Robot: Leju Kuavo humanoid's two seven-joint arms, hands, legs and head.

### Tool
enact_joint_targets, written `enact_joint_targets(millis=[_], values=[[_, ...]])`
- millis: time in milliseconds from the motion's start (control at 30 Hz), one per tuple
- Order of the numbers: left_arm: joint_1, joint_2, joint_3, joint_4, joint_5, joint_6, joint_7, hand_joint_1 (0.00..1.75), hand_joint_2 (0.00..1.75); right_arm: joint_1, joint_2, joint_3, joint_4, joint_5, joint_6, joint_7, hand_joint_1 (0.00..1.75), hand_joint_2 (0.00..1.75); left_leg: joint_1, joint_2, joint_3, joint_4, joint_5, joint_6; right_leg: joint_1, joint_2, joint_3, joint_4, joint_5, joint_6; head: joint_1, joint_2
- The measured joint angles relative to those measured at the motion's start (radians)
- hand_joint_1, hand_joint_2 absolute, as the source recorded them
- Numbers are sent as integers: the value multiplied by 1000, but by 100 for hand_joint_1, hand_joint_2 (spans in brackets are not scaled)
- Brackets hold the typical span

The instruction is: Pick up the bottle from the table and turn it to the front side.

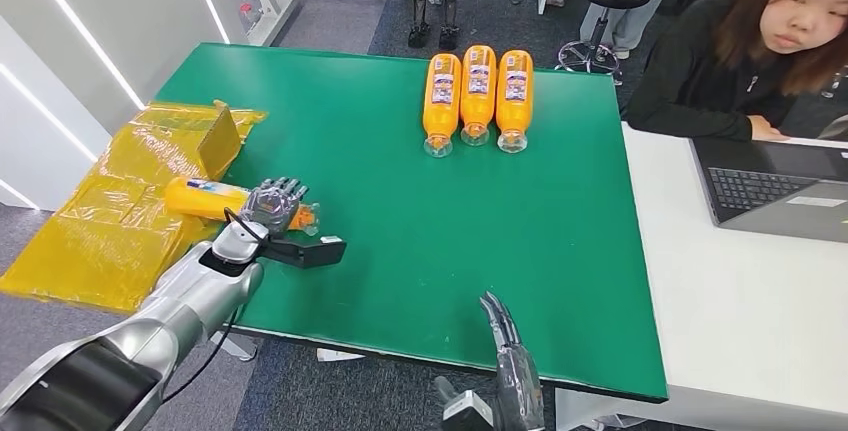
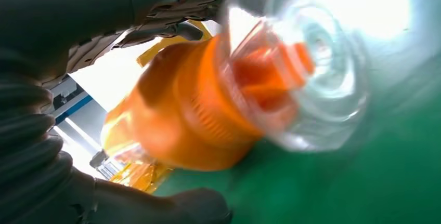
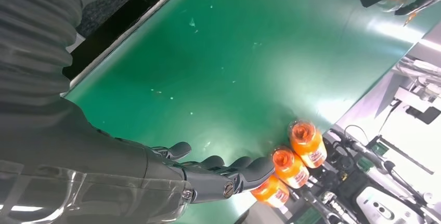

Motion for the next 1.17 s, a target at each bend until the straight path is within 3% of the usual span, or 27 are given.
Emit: enact_joint_targets(millis=[133, 233, 400, 500, 667, 800, 1033, 1167], values=[[0, -8, 11, 0, 6, 25, -12, 0, 175, -17, 2, 0, 29, -3, -3, -9, 0, 175, 0, 0, 1, 0, 0, 0, 0, 0, 0, 0, 0, 0, 0, 0], [6, -31, 26, -1, 16, 100, -65, 0, 175, -23, 9, -2, 49, 3, -10, -9, 0, 175, 0, -2, 0, 0, 1, -1, 0, -2, 0, 0, 0, 0, 0, 0], [62, -90, 62, -74, 72, 294, -231, 0, 175, 8, 21, -38, 54, 38, -14, -10, 0, 175, -1, -4, -2, 1, 1, -1, 0, -4, 0, -1, 0, 0, 0, 0], [138, -111, 90, -224, 210, 319, -369, 0, 175, 44, 25, -76, 38, 56, -15, -13, 0, 175, -1, -2, -2, 1, -1, 0, -1, -2, -1, -2, 0, 0, 0, 0], [284, -120, 120, -574, 618, 215, -609, 0, 175, 97, 32, -141, -6, 66, -15, -31, 0, 175, -1, -2, -3, 1, -3, 0, -1, -1, -2, -3, -1, 1, 0, 0], [372, -141, 125, -776, 909, 26, -756, 0, 175, 139, 37, -186, -61, 38, -15, -76, 0, 175, -1, -2, -3, 1, -3, 0, -1, -1, -2, -3, -1, 1, 0, 0], [479, -188, 140, -938, 1307, -269, -795, 0, 175, 235, 40, -228, -239, 8, -15, -146, 0, 175, -1, -2, -4, 1, -3, 0, -1, -1, -2, -3, -1, 1, 0, 0], [545, -232, 174, -960, 1367, -327, -796, 0, 175, 286, 43, -246, -348, 6, -15, -198, 0, 175, -1, -1, -4, 1, -4, 1, -1, -1, -2, -3, -2, 1, 0, 0]])
